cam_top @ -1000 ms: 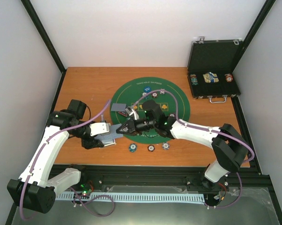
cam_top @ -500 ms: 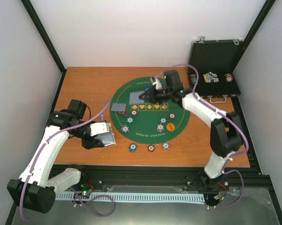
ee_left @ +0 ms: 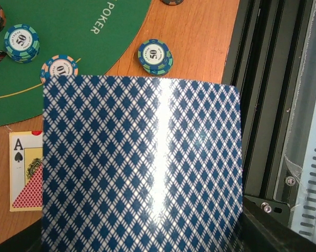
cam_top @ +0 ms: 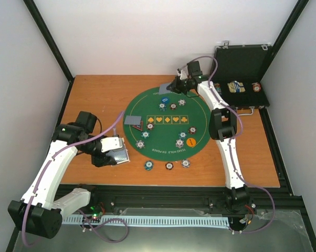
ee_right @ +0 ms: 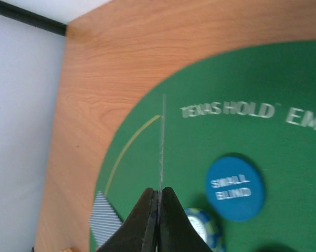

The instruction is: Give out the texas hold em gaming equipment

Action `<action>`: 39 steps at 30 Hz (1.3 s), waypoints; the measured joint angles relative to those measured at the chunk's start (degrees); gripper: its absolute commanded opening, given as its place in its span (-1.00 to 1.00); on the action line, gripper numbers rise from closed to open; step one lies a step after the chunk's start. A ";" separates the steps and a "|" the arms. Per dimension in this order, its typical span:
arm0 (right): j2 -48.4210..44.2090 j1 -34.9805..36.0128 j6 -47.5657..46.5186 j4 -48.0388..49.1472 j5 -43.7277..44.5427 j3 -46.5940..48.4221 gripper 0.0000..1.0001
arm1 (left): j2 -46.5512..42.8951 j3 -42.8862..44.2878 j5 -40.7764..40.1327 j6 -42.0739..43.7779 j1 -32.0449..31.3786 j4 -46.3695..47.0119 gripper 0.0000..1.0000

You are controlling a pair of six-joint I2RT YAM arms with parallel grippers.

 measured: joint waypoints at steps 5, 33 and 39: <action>5.16 -0.96 1.68 -0.20 0.70 1.01 -0.69 | 0.00 0.00 -0.02 0.00 0.00 -0.20 -0.64; -25.22 -0.42 -3.65 -3.58 7.96 -24.20 0.30 | -0.50 -0.11 -1.09 -1.31 0.00 -0.17 -0.66; -44.70 7.26 1.57 9.44 1.18 -55.39 0.34 | -0.72 -0.11 -1.05 -2.23 0.00 -0.20 -0.67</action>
